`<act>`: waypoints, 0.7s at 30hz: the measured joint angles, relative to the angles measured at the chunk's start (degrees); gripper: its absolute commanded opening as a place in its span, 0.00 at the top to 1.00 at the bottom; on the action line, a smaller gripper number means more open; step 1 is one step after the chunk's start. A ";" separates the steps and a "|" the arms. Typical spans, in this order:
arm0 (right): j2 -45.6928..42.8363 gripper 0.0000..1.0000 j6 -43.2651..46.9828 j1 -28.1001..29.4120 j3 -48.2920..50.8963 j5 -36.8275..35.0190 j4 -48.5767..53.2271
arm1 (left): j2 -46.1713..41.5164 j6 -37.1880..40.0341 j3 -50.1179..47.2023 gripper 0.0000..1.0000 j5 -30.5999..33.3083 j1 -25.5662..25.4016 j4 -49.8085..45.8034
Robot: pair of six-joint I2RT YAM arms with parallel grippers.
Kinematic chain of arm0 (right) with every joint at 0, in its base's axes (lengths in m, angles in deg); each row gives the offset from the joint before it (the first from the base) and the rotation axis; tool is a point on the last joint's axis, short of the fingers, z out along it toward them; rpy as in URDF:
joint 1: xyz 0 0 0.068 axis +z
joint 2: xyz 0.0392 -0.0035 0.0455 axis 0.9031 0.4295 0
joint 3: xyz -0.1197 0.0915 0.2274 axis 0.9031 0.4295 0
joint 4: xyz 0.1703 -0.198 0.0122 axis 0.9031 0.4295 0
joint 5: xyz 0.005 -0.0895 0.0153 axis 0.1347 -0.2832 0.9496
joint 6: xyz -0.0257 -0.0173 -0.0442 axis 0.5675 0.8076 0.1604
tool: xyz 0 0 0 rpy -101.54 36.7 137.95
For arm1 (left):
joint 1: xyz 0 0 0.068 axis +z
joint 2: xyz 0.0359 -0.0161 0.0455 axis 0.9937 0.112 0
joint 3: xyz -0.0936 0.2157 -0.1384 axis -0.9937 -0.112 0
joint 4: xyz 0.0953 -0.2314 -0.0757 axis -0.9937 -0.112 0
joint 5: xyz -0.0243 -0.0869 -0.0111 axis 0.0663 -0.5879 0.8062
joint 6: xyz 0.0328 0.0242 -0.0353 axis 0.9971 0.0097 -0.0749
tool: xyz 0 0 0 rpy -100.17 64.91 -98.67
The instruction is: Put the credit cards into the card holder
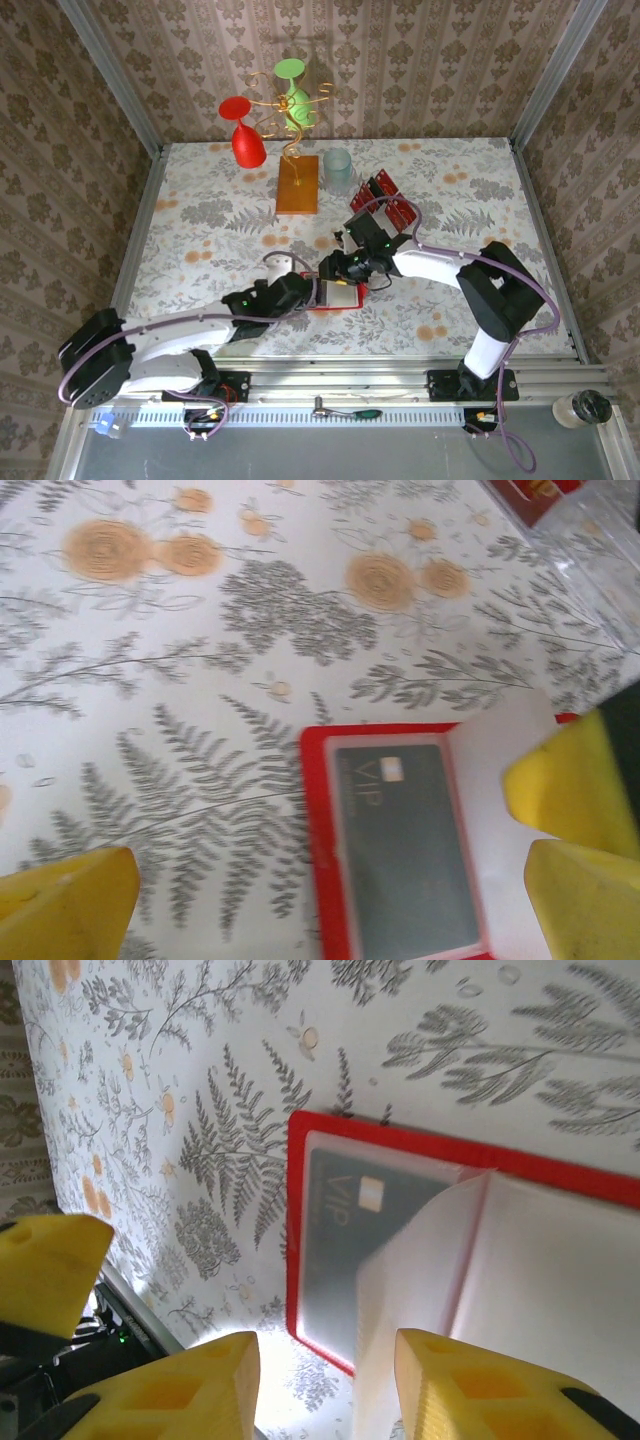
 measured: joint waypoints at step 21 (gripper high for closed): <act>10.38 0.57 -3.56 3.61 -5.84 0.04 -3.78 | -7.78 -0.50 -5.57 0.00 0.48 3.61 -3.98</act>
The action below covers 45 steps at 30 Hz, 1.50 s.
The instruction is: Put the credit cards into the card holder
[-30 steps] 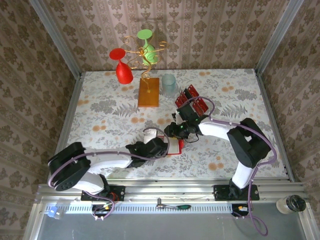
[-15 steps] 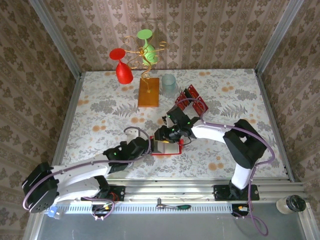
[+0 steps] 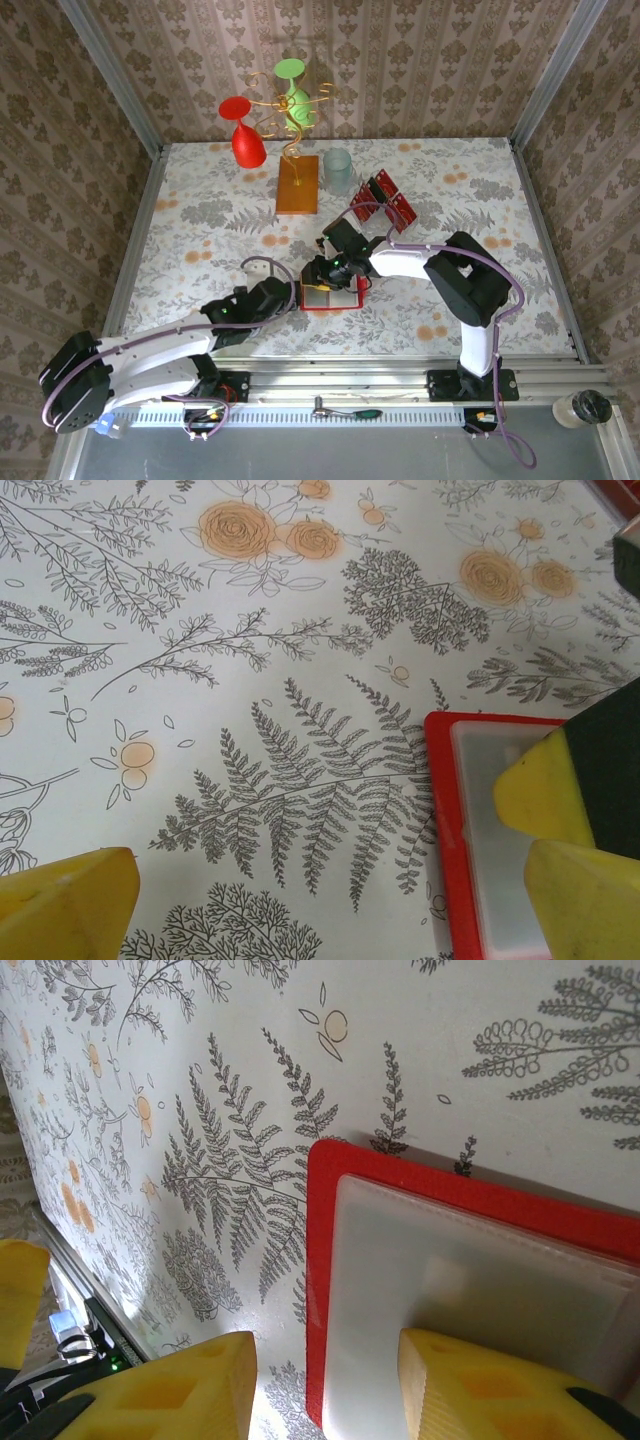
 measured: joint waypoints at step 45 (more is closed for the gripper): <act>2.05 0.95 2.38 -2.99 1.18 1.70 -0.20 | 16.50 0.98 3.43 0.00 -3.72 0.37 6.84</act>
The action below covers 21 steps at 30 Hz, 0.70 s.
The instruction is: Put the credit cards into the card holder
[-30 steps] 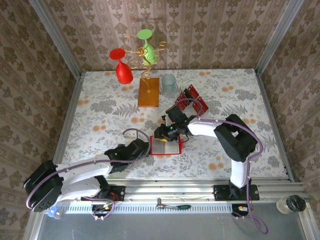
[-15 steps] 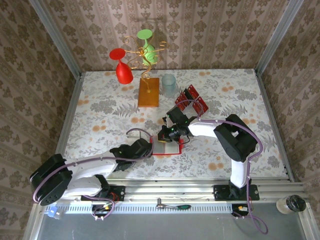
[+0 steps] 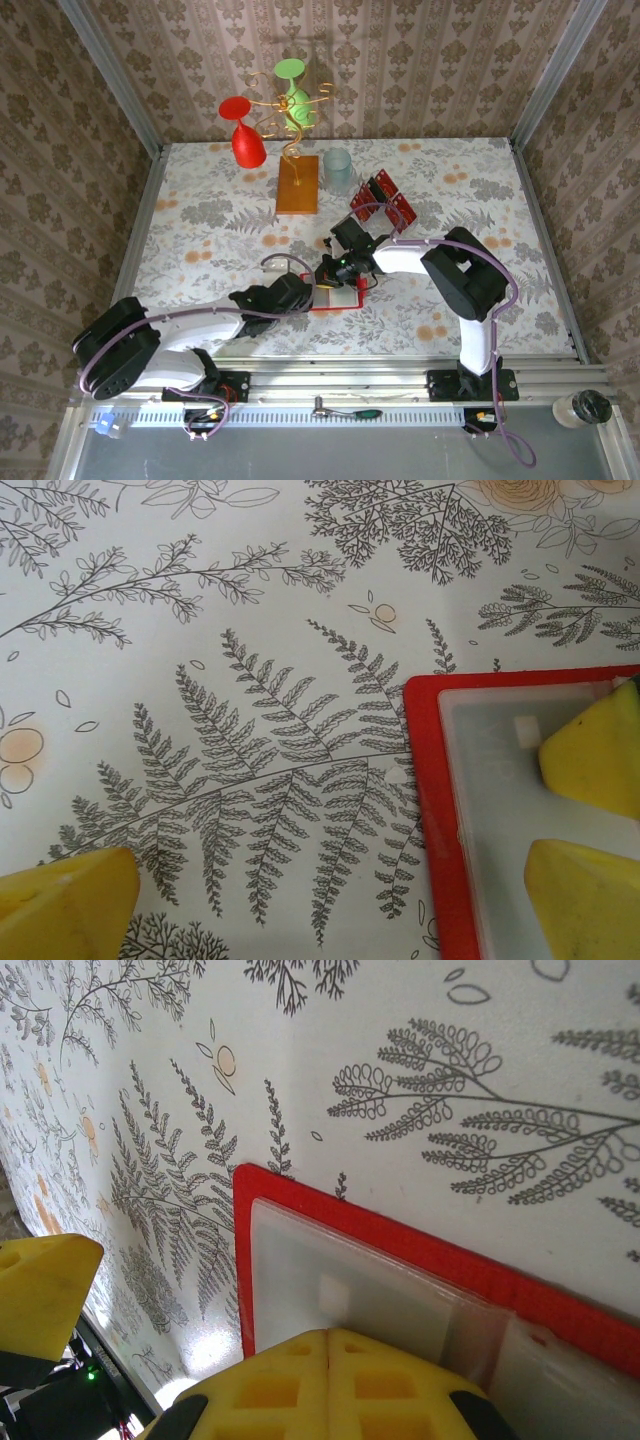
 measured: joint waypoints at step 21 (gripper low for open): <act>-4.76 0.73 2.91 -3.13 -5.46 -1.68 7.41 | 4.70 -0.72 0.24 0.00 -0.28 -1.14 0.28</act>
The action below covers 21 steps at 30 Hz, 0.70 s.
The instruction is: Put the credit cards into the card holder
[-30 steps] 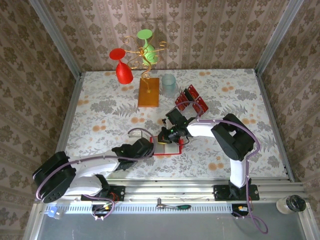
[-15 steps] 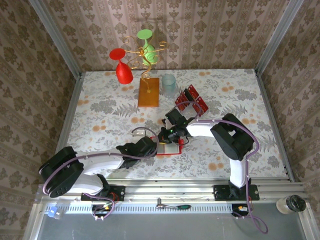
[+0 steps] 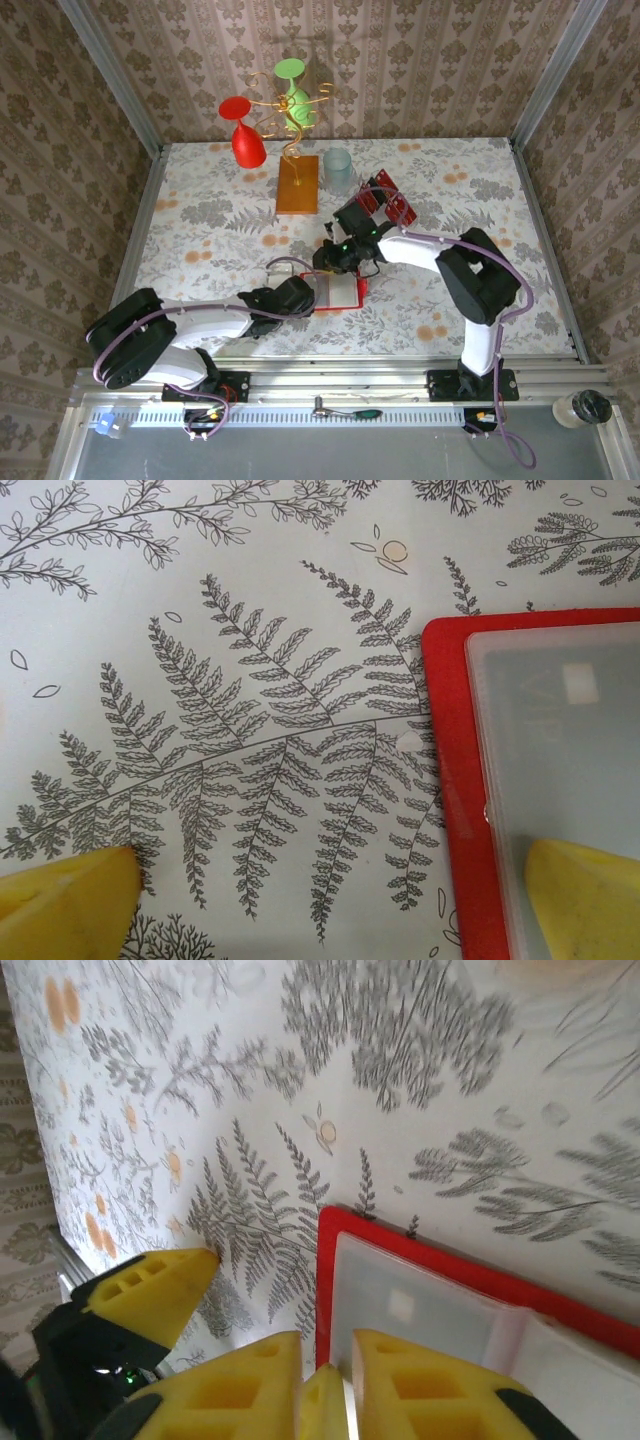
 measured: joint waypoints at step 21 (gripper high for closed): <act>-8.59 0.63 24.50 -13.38 -13.77 -29.99 28.96 | -0.17 -1.95 0.00 0.00 1.57 -0.68 -1.55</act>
